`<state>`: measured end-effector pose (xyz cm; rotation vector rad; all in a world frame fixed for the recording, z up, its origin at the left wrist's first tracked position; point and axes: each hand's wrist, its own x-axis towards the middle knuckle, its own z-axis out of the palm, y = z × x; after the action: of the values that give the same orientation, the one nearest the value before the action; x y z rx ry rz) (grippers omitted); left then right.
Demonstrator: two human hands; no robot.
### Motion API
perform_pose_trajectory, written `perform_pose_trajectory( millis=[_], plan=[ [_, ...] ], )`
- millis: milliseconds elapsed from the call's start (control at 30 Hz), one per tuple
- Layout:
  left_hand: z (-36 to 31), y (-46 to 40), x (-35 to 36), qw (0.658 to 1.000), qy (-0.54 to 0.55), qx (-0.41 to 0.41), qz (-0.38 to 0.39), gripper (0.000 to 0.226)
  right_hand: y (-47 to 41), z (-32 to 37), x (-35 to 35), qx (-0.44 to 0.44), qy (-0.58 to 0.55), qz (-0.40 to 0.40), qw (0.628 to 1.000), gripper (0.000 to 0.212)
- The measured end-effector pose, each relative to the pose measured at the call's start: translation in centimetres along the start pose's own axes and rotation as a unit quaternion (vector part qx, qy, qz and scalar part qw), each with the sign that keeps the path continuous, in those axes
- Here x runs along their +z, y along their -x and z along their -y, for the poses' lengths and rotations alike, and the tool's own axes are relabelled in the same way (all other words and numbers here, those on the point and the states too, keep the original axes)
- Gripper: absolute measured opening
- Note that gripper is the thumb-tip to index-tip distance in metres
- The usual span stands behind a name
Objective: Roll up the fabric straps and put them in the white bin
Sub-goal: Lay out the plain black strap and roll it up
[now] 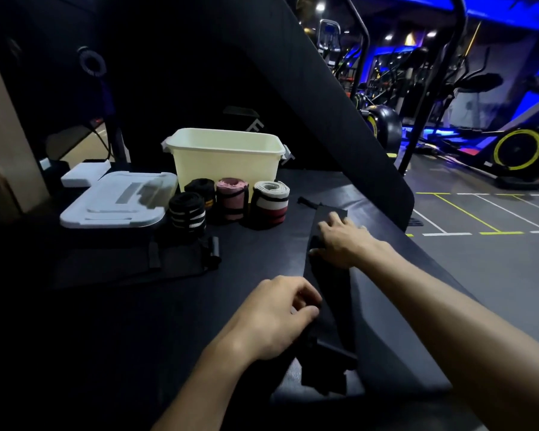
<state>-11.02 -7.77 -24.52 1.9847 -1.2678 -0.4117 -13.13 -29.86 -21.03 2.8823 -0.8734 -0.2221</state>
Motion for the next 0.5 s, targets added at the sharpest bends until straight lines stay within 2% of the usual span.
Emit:
perform_pose_trajectory(
  millis=[33, 100, 167, 233, 300, 400, 500],
  plan=[
    [-0.1, 0.1, 0.0, 1.000, -0.007, 0.009, 0.000, 0.014, 0.3, 0.4, -0.3, -0.022, -0.003, -0.030, 0.999, 0.058],
    [-0.2, 0.3, 0.2, 0.999, -0.002, 0.029, 0.022, 0.016, 0.7, 1.0, -0.3, -0.054, -0.042, -0.012, 0.998, 0.044],
    [-0.4, 0.5, 0.3, 0.997, 0.000, 0.055, 0.056, 0.020, 1.5, 1.4, 0.0, -0.061, -0.071, 0.030, 0.995, 0.043],
    [-0.4, 0.8, 0.0, 0.995, 0.008, 0.076, 0.059, 0.020, 2.3, 1.2, 0.0, -0.082, -0.070, 0.037, 0.993, 0.044],
    [0.2, 1.1, -1.2, 0.997, 0.017, 0.074, 0.010, 0.016, 3.2, 0.5, -0.3, -0.105, -0.076, 0.040, 0.991, 0.039],
    [2.6, 1.4, -4.1, 0.992, -0.025, 0.034, -0.117, 0.016, 4.3, -0.5, -1.1, -0.133, -0.050, 0.046, 0.989, 0.034],
    [5.2, 2.5, -7.5, 0.960, -0.101, -0.016, -0.259, 0.018, 5.0, -0.3, -1.5, -0.141, -0.021, 0.056, 0.988, 0.035]
  ],
)
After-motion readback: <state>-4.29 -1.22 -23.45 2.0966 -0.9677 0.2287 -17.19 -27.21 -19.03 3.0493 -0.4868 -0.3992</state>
